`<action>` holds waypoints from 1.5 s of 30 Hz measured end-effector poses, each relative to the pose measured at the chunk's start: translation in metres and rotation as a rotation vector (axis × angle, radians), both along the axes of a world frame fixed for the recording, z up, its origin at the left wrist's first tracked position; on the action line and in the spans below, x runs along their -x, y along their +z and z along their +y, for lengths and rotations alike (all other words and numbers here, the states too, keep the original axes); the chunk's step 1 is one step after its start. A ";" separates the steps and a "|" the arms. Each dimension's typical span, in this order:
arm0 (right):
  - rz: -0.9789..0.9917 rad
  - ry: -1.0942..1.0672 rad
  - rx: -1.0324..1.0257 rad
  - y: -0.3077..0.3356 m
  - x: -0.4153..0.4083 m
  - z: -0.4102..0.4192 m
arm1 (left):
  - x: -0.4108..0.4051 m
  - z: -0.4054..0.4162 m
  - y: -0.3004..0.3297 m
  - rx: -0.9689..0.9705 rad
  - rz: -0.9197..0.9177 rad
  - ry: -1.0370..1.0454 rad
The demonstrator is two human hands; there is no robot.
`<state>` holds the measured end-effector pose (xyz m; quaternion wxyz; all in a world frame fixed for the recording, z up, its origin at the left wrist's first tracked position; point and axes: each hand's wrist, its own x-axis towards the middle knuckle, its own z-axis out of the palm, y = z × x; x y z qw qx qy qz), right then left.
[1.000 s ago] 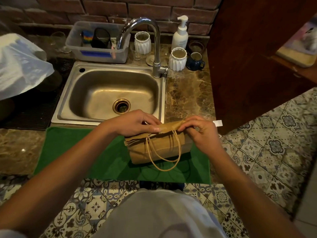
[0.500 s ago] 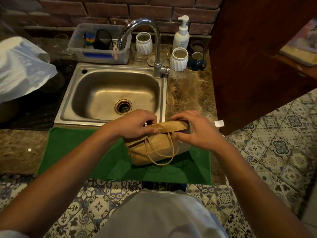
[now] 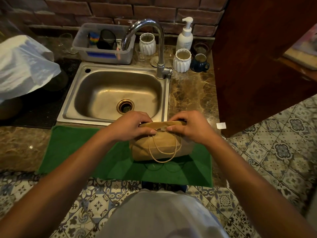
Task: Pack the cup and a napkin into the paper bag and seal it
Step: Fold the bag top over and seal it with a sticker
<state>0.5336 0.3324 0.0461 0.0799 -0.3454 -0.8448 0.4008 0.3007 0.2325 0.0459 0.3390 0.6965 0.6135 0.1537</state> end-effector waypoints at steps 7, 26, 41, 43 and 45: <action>0.003 0.009 -0.020 0.001 -0.005 0.003 | -0.006 0.001 0.001 -0.058 0.032 0.003; 0.267 -0.489 0.131 -0.018 -0.058 0.034 | -0.028 0.010 0.008 -0.160 -0.077 0.162; -0.343 -1.017 0.409 -0.164 -0.156 0.119 | -0.039 0.010 0.009 -0.055 -0.136 0.281; -0.343 -1.033 0.395 -0.164 -0.158 0.121 | -0.040 0.012 0.009 -0.042 -0.138 0.294; -0.302 -1.025 0.364 -0.162 -0.160 0.122 | -0.041 0.013 0.009 -0.033 -0.143 0.304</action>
